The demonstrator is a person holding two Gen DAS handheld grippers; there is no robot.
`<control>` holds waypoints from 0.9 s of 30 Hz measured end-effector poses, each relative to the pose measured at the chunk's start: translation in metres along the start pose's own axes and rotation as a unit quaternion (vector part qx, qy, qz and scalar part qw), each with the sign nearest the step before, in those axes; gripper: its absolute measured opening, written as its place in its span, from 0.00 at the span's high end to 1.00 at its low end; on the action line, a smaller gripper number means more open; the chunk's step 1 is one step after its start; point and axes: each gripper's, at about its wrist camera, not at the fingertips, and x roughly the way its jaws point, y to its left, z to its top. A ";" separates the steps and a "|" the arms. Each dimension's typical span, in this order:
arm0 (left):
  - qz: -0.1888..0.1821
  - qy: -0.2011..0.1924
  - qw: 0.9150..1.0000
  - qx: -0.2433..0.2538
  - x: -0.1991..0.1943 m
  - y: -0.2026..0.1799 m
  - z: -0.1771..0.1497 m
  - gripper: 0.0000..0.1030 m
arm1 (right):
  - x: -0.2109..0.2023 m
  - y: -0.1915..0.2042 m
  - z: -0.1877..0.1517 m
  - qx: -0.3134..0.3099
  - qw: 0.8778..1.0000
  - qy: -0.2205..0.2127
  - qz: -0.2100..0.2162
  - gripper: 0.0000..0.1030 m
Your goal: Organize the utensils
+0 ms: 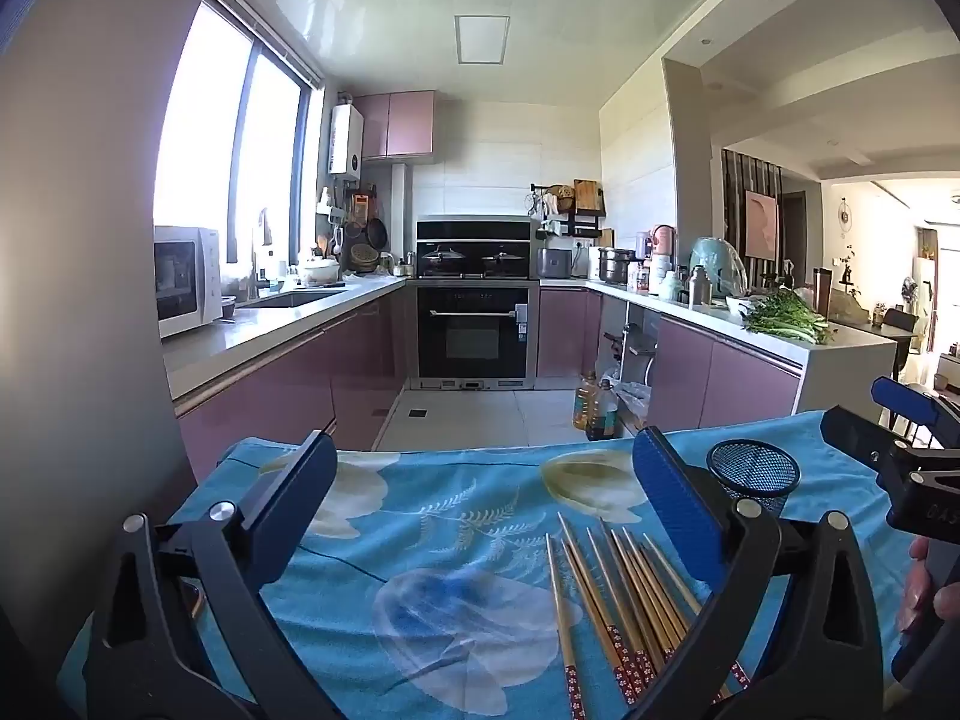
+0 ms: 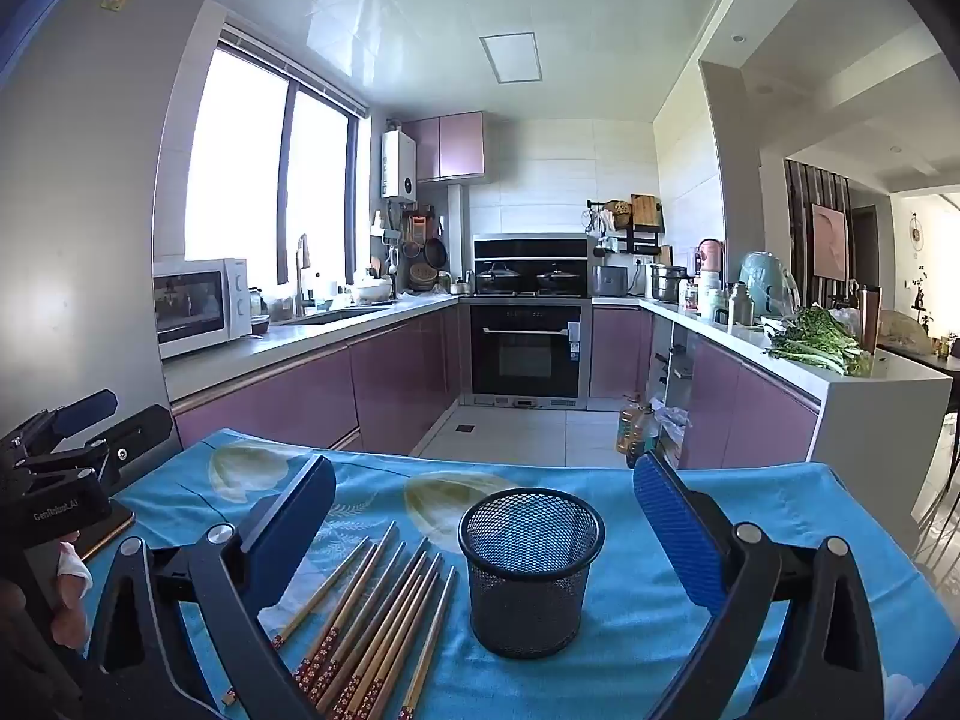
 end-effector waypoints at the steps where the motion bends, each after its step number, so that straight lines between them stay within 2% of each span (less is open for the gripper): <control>1: 0.000 0.000 1.000 0.000 0.001 0.000 0.000 0.06 | 0.000 0.000 0.000 -0.001 1.000 0.000 -0.001 0.06; 8: 0.001 -0.013 1.000 -0.002 -0.002 0.001 0.009 0.06 | 0.003 0.000 -0.001 0.003 1.000 0.004 -0.002 0.06; 12: 0.005 -0.028 1.000 0.000 -0.008 -0.002 0.002 0.06 | 0.004 -0.004 0.003 0.003 1.000 0.003 -0.004 0.06; 27: 0.004 -0.029 1.000 0.000 -0.009 -0.003 0.002 0.06 | 0.002 -0.001 -0.001 0.006 1.000 0.001 -0.003 0.06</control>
